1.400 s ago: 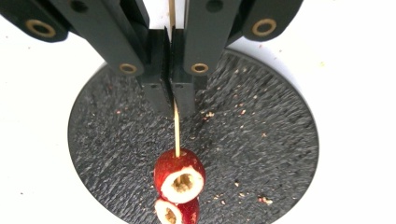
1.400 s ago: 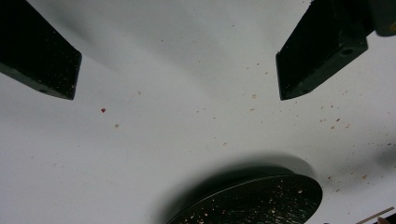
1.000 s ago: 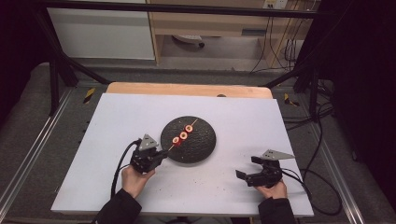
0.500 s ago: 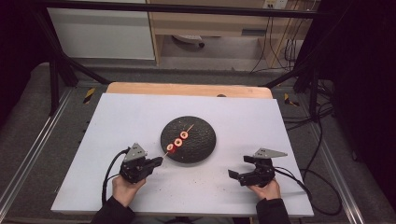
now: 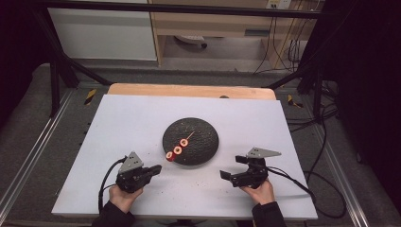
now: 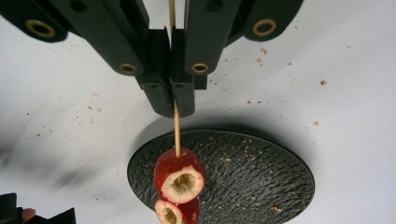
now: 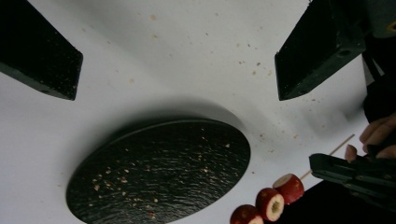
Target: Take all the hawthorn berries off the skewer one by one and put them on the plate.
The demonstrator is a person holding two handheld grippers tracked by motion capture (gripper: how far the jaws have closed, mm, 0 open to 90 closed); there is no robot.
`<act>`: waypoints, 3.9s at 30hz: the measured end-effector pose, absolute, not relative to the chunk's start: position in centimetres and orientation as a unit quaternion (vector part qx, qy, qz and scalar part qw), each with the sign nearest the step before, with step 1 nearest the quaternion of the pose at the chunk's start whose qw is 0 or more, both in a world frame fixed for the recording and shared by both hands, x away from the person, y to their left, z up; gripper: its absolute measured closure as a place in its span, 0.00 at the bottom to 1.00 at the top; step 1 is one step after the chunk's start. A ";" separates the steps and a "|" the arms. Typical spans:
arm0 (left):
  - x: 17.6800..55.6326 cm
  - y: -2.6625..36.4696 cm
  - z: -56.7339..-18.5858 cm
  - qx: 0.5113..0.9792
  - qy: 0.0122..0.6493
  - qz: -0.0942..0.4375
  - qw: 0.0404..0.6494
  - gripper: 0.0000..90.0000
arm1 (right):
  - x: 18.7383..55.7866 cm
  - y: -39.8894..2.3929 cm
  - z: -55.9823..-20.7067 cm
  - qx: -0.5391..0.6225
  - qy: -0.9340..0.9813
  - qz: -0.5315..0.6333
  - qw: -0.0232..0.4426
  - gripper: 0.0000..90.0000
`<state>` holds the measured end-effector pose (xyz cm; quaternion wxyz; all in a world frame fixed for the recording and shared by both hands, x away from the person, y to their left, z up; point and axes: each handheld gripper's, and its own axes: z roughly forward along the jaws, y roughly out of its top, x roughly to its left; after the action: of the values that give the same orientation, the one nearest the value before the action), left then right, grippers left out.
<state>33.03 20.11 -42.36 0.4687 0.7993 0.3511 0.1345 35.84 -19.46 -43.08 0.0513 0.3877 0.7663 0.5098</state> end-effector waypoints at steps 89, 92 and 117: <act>31.1 18.3 -42.4 0.792 0.284 0.154 0.518 0.98 | 41.9 -12.7 -39.2 0.365 0.706 0.596 -0.114 0.78; 31.1 18.4 -42.4 0.790 0.284 0.158 0.520 0.98 | 42.0 -12.8 -39.1 0.365 0.704 0.598 -0.118 0.79; 30.9 18.9 -42.3 0.788 0.275 0.173 0.523 0.98 | 43.6 -16.6 -36.6 0.390 0.666 0.631 -0.078 0.80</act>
<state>30.92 18.94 -42.32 0.5231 0.7879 0.2753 0.1726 43.58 -16.59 -36.62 -0.0777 0.3896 0.6662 0.6311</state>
